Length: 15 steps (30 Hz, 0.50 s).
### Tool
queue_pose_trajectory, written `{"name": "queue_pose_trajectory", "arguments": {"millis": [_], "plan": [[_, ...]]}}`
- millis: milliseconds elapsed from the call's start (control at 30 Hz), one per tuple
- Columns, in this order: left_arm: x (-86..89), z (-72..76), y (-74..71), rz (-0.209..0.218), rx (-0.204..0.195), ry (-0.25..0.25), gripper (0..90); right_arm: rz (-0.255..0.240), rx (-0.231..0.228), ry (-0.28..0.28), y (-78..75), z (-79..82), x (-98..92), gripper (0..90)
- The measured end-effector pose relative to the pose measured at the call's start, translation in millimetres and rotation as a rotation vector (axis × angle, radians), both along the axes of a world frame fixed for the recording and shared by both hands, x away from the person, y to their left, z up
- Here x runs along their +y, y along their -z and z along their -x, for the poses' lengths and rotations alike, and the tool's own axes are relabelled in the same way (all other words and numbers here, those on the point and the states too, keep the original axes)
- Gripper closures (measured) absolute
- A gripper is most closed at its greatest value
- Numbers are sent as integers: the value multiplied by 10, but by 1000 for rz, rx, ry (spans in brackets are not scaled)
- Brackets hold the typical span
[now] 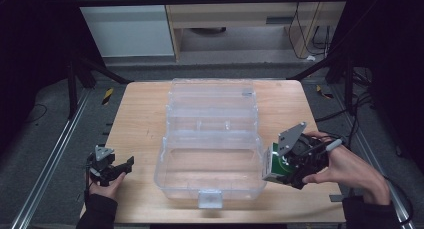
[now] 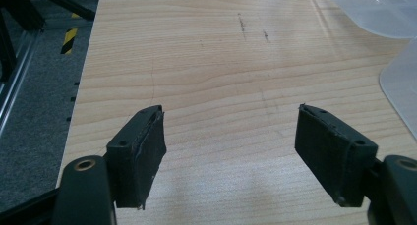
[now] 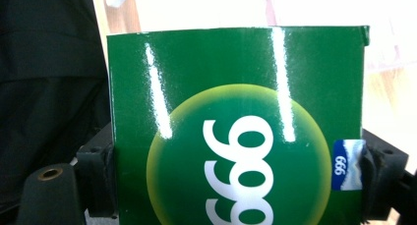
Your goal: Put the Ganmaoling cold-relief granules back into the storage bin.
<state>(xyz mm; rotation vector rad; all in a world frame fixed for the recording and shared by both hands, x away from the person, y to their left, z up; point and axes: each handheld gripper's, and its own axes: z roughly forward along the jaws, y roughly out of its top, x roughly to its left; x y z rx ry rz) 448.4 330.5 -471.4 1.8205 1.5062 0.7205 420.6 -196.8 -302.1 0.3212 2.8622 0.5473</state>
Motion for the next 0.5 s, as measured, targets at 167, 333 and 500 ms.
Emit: {"name": "queue_pose_trajectory", "arguments": {"millis": [167, 333, 500], "plan": [[-4, -6, 5, 2, 1, -2, 264, -5, -2, -20, -39, -59, 123, 160], [0, -1, -3, -2, -2, 1, 265, -11, -3, -47, -54, -135, 296, 160], [-4, 8, -9, -4, -4, 4, 265, -23, -3, -71, -54, -167, 427, 160]]}}
